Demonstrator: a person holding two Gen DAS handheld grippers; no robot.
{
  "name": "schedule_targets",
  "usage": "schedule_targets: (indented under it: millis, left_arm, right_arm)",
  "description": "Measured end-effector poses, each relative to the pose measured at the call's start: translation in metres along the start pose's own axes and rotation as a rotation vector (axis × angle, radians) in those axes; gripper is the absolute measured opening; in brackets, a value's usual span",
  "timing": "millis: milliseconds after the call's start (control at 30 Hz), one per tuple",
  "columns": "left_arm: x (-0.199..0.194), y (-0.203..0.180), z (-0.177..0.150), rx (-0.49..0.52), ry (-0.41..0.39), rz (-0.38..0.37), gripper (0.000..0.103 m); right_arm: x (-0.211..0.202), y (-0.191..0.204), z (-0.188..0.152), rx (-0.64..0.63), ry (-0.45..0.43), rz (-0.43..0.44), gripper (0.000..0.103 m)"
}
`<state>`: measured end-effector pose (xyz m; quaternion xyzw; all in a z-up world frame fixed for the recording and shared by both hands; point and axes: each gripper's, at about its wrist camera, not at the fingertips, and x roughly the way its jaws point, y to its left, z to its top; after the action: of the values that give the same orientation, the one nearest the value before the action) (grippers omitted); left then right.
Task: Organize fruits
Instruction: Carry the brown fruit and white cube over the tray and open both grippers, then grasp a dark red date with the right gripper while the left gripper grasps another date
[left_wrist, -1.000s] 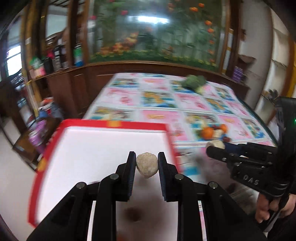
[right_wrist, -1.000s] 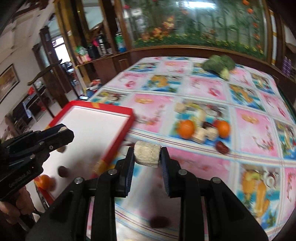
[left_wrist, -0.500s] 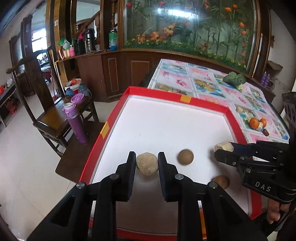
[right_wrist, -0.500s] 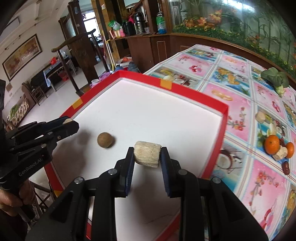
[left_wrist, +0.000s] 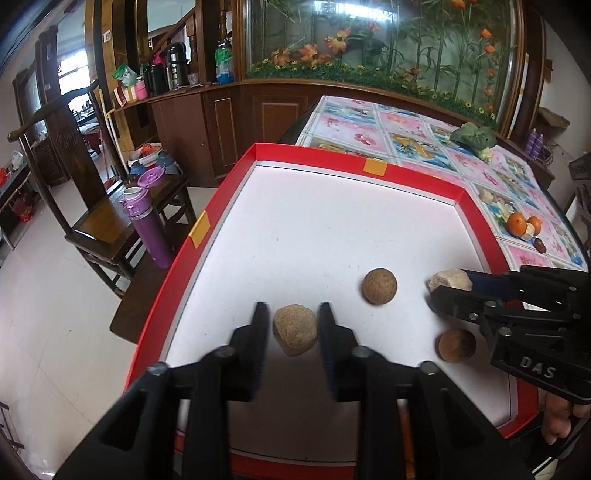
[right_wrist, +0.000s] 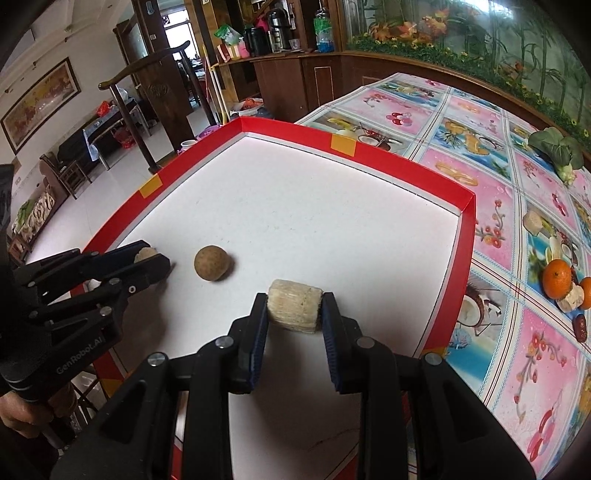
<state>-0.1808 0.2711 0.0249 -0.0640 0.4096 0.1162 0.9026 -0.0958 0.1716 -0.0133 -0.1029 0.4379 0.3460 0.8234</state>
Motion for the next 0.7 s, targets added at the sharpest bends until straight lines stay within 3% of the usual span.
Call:
schedule_targets:
  millis: [100, 167, 333, 500, 700]
  left_arm:
    - [-0.004, 0.000, 0.001, -0.007, -0.014, 0.015, 0.060]
    - [-0.009, -0.002, 0.003, -0.017, -0.029, 0.026, 0.064]
    - [-0.019, -0.015, 0.007, -0.003, -0.059, 0.000, 0.066]
    - [-0.034, -0.037, 0.014, 0.046, -0.107, -0.026, 0.067]
    - [-0.055, -0.073, 0.018, 0.139, -0.156, -0.109, 0.069]
  right_arm:
    - [-0.005, -0.005, 0.001, 0.011, -0.015, 0.030, 0.031]
    - [-0.013, -0.010, 0.000, 0.019, -0.045, 0.041, 0.031]
    - [-0.037, -0.028, -0.003, 0.046, -0.134, 0.043, 0.033]
    - [-0.054, -0.056, -0.010, 0.101, -0.171, 0.022, 0.036]
    - [-0.071, -0.091, -0.024, 0.157, -0.194, -0.025, 0.036]
